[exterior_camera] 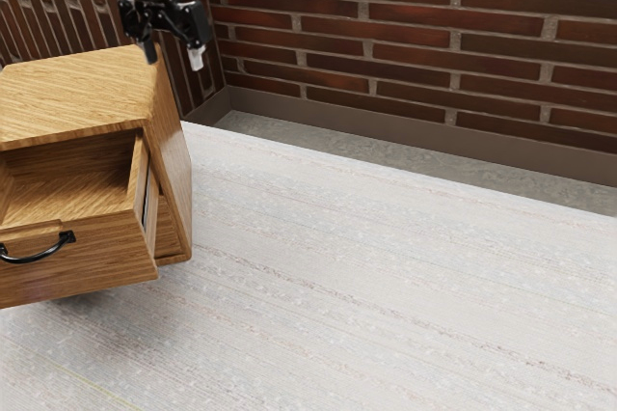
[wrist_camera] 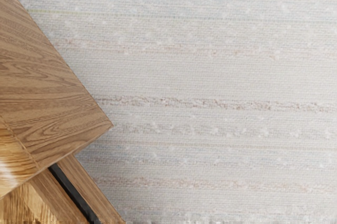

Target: Push the drawer handle with one arm to close the drawer

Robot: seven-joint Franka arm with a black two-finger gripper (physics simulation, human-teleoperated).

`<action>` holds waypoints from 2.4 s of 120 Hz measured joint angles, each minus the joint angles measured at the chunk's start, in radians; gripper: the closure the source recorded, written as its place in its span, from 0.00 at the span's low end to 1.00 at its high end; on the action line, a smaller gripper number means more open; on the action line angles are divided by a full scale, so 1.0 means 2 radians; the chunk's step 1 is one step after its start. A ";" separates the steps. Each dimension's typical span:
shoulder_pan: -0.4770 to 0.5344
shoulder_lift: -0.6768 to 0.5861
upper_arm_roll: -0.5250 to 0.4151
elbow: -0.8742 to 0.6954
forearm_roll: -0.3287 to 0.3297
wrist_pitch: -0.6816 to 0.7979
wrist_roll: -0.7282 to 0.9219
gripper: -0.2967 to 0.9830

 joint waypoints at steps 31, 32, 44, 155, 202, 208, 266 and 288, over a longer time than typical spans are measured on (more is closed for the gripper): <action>0.000 0.001 0.000 0.001 0.000 -0.021 0.002 0.23; 0.000 0.001 0.000 0.001 0.000 -0.022 0.002 0.23; -0.005 -0.031 -0.001 0.011 0.002 -0.027 0.002 0.23; 0.198 -0.562 -0.076 -0.676 -0.024 0.112 -0.184 0.72; 0.249 -0.560 -0.145 -0.737 -0.077 0.182 -0.217 0.83; 0.249 -0.560 -0.146 -0.740 -0.080 0.189 -0.219 0.84; 0.273 -0.533 -0.143 -0.735 -0.084 0.223 -0.224 0.85; 0.292 -0.530 -0.140 -0.717 -0.082 0.221 -0.218 0.85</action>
